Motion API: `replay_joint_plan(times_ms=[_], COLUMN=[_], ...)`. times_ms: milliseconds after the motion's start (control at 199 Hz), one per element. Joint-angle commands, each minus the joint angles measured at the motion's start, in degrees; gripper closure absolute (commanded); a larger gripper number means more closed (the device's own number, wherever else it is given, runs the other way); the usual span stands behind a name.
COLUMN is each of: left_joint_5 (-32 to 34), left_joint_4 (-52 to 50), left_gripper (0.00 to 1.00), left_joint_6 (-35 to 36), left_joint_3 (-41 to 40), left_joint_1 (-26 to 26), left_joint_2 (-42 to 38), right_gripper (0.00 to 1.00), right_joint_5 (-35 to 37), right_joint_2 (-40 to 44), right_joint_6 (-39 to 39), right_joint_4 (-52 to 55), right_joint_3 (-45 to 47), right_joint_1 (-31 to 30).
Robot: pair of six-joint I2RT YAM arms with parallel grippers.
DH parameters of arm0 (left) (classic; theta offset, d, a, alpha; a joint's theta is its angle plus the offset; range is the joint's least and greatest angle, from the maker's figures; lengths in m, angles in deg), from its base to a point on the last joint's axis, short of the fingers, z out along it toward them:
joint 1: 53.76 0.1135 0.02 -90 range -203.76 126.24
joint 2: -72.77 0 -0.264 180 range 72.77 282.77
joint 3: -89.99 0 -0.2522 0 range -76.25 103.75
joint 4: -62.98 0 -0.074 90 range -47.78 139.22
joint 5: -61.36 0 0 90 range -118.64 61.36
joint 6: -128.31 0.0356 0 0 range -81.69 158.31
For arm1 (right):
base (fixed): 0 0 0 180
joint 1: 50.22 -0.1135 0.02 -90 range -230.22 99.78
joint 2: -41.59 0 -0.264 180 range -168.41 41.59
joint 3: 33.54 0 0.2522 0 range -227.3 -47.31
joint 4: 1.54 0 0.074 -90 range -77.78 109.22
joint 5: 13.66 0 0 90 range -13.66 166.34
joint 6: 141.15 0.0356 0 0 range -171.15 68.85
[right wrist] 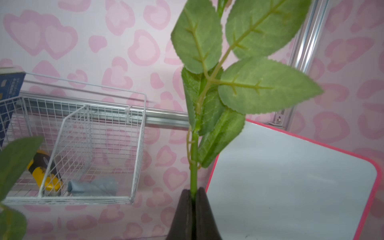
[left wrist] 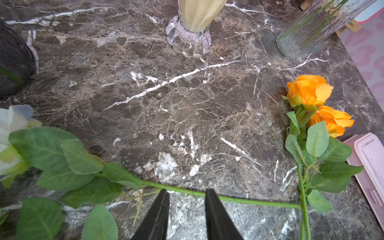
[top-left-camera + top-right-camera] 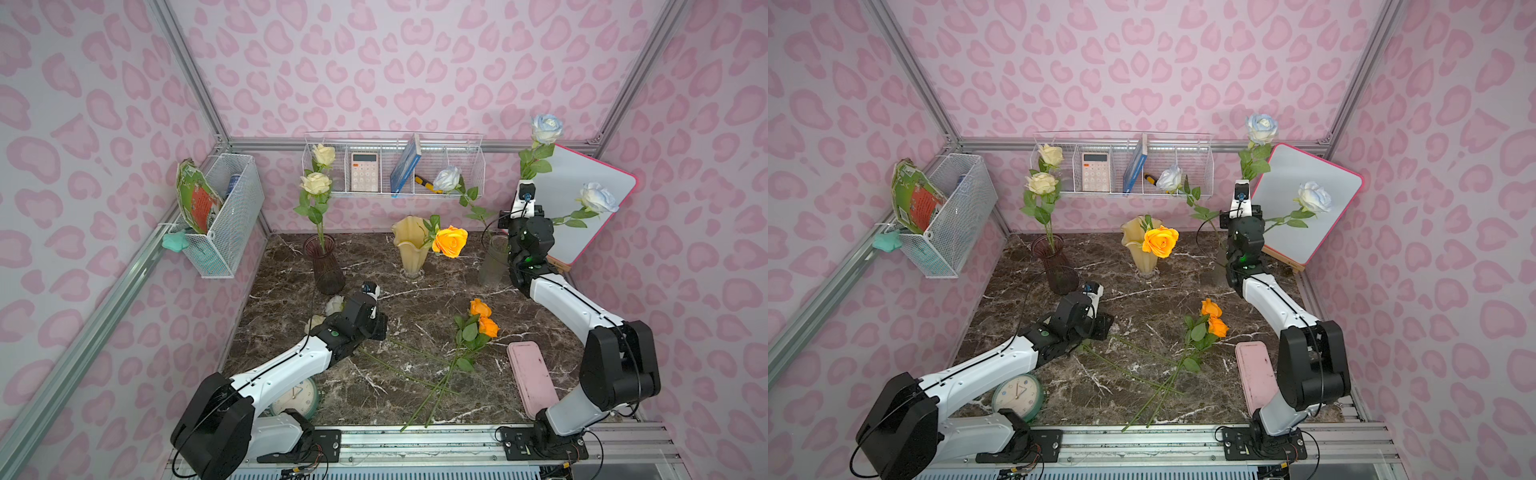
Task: Arrange the flowers in different vases according to their colors
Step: Insert the flower into the vase, then pick up the flower at the center of the board.
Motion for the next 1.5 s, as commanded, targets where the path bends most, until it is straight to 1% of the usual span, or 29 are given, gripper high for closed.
replay_joint_plan(times_ms=[0,190,221,261,301,381,446,506,541,587,677,792,887,988,1068,1173,1343,1499], left_joint_5=[0.07,-0.22,-0.22,-0.29,-0.31,-0.35,-0.93,-2.05,-2.57,-3.77,-3.64,-4.73,-6.04,-6.64,-7.61,-8.3,-7.66,-9.52], left_joint_4=[1.59,2.1,2.06,2.05,2.08,1.92,1.69,1.93,2.12,2.33,1.47,-0.17,-3.17,-6.16,-6.23,-6.55,-12.14,-13.58], left_gripper=[0.65,0.65,0.65,0.65,0.64,0.64,0.64,0.61,0.6,0.59,0.59,0.58,0.58,0.58,0.58,0.58,0.59,0.6], left_joint_6=[0.2,-0.15,-0.22,-0.34,-0.42,-0.69,-0.79,-0.7,-0.53,0.13,1.56,4.41,6.53,7.28,7.01,5.83,6.4,5.79], left_joint_3=[-0.61,-1.08,-1.09,-1.08,-1.08,-1.28,-1.33,-1.63,-1.69,-1.62,-0.46,1.62,4.83,9.59,11.9,15.08,24.52,29.49], left_joint_1=[0.0,-0.49,-0.47,-0.59,-0.7,-1.01,-1.39,-2.05,-2.64,-3.68,-6.97,-12.2,-15.98,-18.89,-20.32,-21.06,-23.56,-24.25], left_joint_2=[-0.04,-0.42,-0.46,-0.55,-0.68,-1.1,-1.58,-2.12,-2.42,-2.77,-3.23,-2.52,0.15,4.78,8.19,12.9,22.34,27.82], right_gripper=[1.0,1.0,0.93,0.8,0.72,0.61,0.56,0.47,0.45,0.43,0.41,0.39,0.39,0.38,0.38,0.38,0.4,0.4], right_joint_5=[-0.06,0.73,0.6,0.69,1.16,1.32,1.72,2.38,2.26,1.88,1.74,2.51,3.74,3.17,1.41,0.52,1.28,0.71], right_joint_2=[-0.04,1.77,2.1,2.63,3.3,4.33,5.13,6.42,7.21,8.29,10.83,15.55,20.12,25.71,30.22,34.53,41.85,46.45], right_joint_6=[1.47,1.35,1.55,1.66,2.15,3.04,3.58,4.0,4.33,4.79,4.8,4.99,4.94,7.9,10.9,15.57,22.22,25.66], right_joint_4=[-6.73,-10.23,-9.74,-9.82,-10.9,-10.66,-10.01,-10.15,-9.74,-8.44,-5.7,-1.36,3.24,11.36,16.06,23.55,33.9,40.53], right_joint_3=[3.41,9.66,10.22,11.36,13.16,15.09,15.99,17.05,17.46,17.37,17.13,17.32,17.92,18.55,20.64,22.13,26.02,28.32], right_joint_1=[-0.17,-1.5,-1.6,-1.78,-1.82,-1.87,-1.96,-2.01,-2.03,-2.19,-3.23,-5.86,-9.22,-12.11,-13.64,-14.04,-14.74,-15.06])
